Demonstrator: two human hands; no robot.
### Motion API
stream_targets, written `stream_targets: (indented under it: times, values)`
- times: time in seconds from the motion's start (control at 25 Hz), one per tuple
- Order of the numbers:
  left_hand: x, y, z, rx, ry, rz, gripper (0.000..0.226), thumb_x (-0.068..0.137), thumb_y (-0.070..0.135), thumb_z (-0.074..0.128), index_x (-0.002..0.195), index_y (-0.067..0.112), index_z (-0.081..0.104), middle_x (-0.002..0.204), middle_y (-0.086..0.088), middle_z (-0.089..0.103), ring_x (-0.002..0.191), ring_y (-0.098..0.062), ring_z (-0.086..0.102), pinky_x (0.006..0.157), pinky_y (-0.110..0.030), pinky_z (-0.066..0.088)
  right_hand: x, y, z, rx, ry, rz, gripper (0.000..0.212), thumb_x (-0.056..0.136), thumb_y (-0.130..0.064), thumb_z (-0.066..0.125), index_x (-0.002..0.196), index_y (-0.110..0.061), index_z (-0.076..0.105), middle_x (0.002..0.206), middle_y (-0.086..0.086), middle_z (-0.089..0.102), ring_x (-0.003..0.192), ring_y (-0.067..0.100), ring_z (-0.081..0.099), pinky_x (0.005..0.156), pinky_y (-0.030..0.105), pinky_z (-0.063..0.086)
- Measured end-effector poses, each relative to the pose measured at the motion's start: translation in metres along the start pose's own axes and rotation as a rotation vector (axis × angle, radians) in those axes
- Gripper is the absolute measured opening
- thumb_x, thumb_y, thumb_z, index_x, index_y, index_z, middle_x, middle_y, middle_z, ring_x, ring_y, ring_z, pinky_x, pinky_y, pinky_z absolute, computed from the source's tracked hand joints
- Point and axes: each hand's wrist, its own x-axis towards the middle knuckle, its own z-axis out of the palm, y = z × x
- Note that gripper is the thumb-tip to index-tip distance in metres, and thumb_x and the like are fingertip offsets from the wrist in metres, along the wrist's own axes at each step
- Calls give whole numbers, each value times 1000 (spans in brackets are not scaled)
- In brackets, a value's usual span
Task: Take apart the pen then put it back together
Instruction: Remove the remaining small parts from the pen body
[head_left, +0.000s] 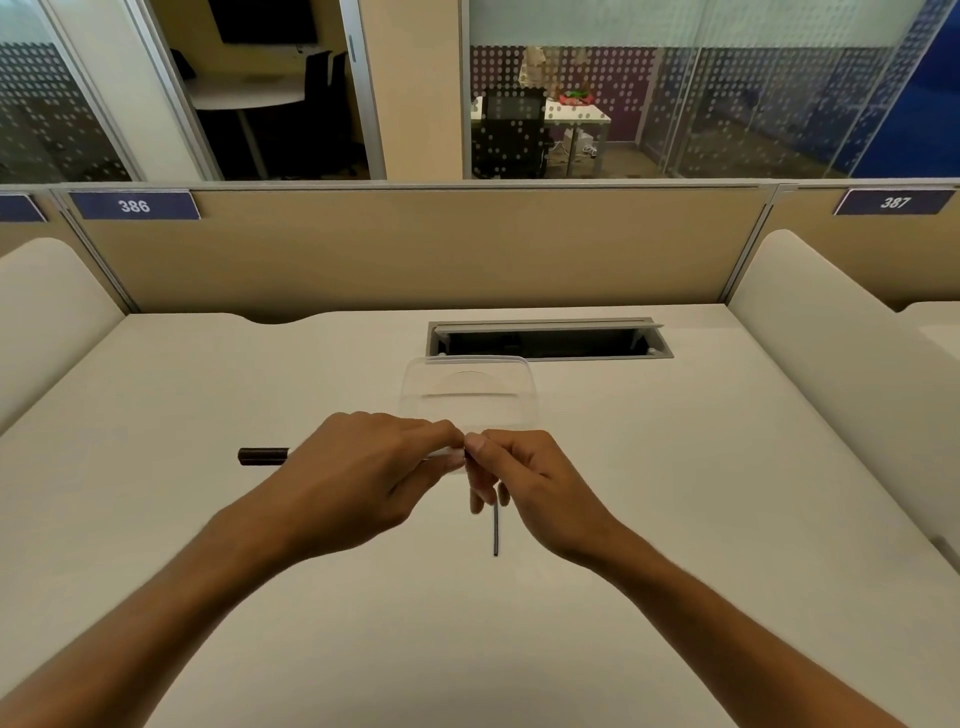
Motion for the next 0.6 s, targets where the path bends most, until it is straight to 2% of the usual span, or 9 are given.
stream_targets:
  times: [0.12,0.2,0.32,0.4,0.48,0.52,0.6]
  values:
    - [2,-1,0,3,-6,-4,45,93,50,25,113,32,60,90,10,72,69,-12,61,65,-31,50,-1,0,0,53,-58,18,40,104,-23,40,66,-20,53,59,-10,52,62,9,56,63,14,42]
    - [3,0,-2,-63,-22,-9,44,93,49,27,111,30,63,73,11,67,60,-11,55,61,-29,46,-2,0,1,-19,-21,-45,36,104,-23,40,71,-14,54,63,-9,53,63,6,53,63,16,42]
    - [4,-3,-10,-350,-44,12,32,97,42,40,96,25,67,52,12,48,49,-9,46,51,-20,36,-4,-2,4,-255,80,-306,30,103,-23,40,79,-14,56,71,-10,50,63,5,45,61,15,36]
    - [4,-6,-17,-590,-137,-17,28,97,37,46,86,22,67,51,10,44,46,-8,39,48,-15,33,-4,-2,2,-474,108,-526,30,102,-24,38,88,-10,60,76,-6,49,67,4,38,59,17,34]
    - [3,-7,-20,-722,-218,-54,27,96,35,49,84,19,67,52,9,43,47,-8,35,47,-14,32,-3,0,-1,-619,113,-648,35,102,-25,36,90,-7,64,76,2,53,68,8,38,57,22,34]
    - [3,-6,-20,-718,-211,-59,26,95,33,49,83,19,67,52,10,43,47,-8,35,47,-13,32,-2,2,-2,-627,119,-646,34,102,-25,37,90,-8,64,76,4,55,67,10,41,57,23,35]
    - [3,-4,-17,-594,-127,-56,24,95,33,49,84,23,67,51,15,48,47,-7,41,49,-12,32,-2,1,0,-471,122,-485,29,100,-29,41,86,-16,62,76,-2,58,68,9,48,60,22,39]
